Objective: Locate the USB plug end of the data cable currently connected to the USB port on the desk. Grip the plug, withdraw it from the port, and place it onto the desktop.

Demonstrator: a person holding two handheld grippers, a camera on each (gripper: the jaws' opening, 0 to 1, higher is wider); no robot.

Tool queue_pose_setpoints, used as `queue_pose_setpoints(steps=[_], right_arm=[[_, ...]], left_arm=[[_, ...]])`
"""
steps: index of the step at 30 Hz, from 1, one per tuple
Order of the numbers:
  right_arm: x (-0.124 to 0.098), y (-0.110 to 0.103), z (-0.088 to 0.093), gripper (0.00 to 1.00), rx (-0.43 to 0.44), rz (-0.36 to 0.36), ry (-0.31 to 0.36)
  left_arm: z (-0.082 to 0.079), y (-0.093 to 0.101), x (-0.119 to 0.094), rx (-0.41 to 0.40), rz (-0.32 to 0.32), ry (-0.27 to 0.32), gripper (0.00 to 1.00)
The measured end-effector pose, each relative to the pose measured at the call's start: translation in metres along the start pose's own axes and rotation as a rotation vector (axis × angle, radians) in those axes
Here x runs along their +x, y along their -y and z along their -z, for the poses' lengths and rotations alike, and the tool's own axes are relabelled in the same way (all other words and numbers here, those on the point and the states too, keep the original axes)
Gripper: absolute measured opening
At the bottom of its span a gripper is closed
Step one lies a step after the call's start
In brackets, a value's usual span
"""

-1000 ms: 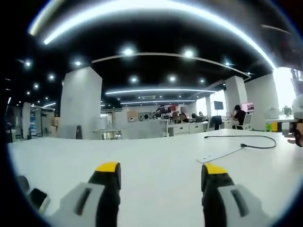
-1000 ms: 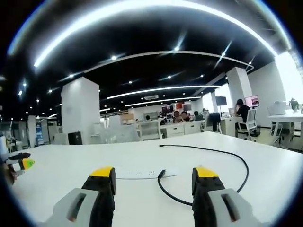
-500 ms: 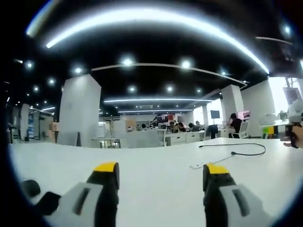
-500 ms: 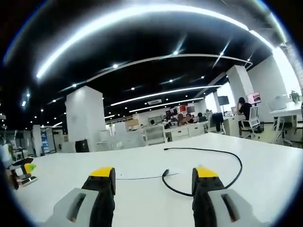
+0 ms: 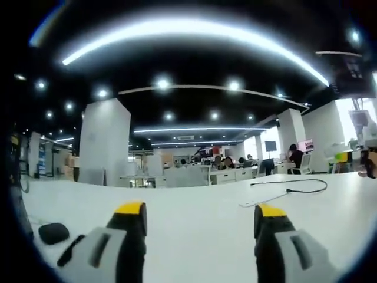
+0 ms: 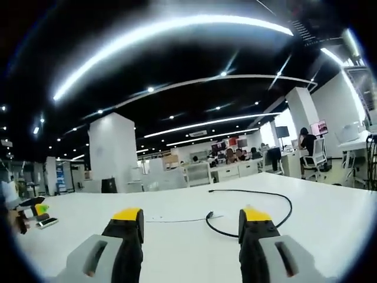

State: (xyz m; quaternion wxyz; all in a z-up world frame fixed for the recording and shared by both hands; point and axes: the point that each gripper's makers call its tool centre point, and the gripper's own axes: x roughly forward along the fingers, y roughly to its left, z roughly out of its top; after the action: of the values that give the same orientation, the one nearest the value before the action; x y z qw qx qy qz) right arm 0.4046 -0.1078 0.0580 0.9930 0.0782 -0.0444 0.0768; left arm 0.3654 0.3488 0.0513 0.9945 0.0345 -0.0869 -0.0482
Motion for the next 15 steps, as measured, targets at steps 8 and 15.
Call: queue_pose_setpoints(steps=[8, 15], right_arm=[[-0.036, -0.011, 0.002, 0.65, -0.021, -0.009, 0.030], [-0.059, -0.019, 0.007, 0.65, -0.041, -0.017, 0.047]], left_arm=[[-0.001, -0.003, -0.030, 0.018, -0.017, 0.008, 0.75], [0.002, 0.001, -0.054, 0.008, -0.021, 0.020, 0.75]])
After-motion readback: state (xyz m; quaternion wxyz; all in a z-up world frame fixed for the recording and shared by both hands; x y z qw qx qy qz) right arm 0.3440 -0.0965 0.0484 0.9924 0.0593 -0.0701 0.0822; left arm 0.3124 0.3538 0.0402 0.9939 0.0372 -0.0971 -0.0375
